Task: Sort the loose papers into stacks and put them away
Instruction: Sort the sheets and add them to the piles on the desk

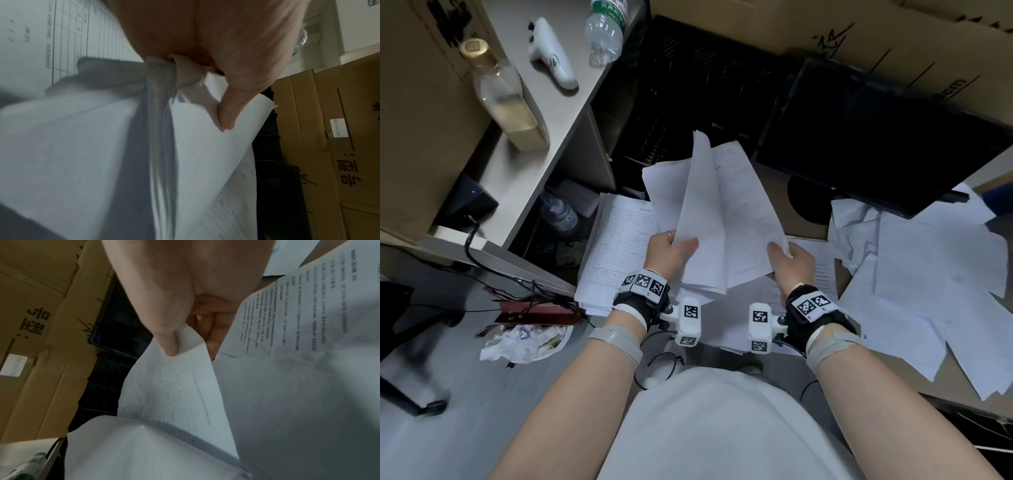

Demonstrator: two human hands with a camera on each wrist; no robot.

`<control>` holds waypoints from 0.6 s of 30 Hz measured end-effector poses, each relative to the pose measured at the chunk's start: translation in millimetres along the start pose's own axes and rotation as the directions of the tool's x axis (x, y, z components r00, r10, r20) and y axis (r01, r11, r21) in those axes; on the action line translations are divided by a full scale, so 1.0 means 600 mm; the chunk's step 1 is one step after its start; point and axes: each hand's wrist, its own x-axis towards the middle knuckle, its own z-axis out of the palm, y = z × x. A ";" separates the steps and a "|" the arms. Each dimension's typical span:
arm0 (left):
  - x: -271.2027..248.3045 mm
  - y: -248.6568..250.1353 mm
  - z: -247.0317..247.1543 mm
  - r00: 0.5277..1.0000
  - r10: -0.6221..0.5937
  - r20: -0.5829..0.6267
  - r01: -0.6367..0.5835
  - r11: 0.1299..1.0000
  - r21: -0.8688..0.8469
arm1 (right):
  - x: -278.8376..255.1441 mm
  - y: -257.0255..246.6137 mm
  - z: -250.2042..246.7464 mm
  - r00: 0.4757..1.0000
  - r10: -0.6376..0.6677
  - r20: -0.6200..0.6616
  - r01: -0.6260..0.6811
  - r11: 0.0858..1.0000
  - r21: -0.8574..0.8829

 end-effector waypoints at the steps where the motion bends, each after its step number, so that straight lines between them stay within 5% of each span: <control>1: -0.001 0.001 -0.002 1.000 0.006 -0.001 -0.006 1.000 0.004 | 0.001 0.004 -0.002 1.000 0.003 -0.009 -0.003 1.000 -0.017; 11: 0.002 -0.017 -0.038 0.992 -0.059 0.107 0.051 0.996 0.073 | -0.010 0.029 0.001 0.992 0.062 0.110 -0.039 0.979 -0.202; 18: 0.009 -0.047 -0.136 0.967 0.020 -0.255 0.038 0.975 0.218 | -0.017 0.068 0.083 0.979 0.117 0.169 -0.044 0.922 -0.386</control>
